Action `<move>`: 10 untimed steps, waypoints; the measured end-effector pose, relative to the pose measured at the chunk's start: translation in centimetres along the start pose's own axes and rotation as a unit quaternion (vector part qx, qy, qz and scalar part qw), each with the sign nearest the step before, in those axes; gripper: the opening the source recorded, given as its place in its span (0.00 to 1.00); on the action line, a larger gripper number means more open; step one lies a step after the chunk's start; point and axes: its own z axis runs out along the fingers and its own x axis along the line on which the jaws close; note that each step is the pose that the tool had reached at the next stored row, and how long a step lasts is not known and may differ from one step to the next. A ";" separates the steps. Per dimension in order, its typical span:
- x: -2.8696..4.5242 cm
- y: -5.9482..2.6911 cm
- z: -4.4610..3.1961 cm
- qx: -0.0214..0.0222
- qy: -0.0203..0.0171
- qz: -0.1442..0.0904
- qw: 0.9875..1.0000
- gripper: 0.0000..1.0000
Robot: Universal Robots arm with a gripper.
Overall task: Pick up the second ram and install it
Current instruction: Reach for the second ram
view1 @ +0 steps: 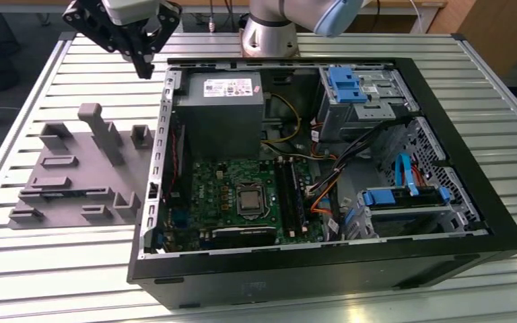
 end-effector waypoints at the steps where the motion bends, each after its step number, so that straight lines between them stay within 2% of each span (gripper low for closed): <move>1: 0.12 -0.01 0.00 0.000 0.000 0.000 1.000 0.11; 10: 1.22 -0.19 0.01 0.000 0.000 0.000 1.000 0.11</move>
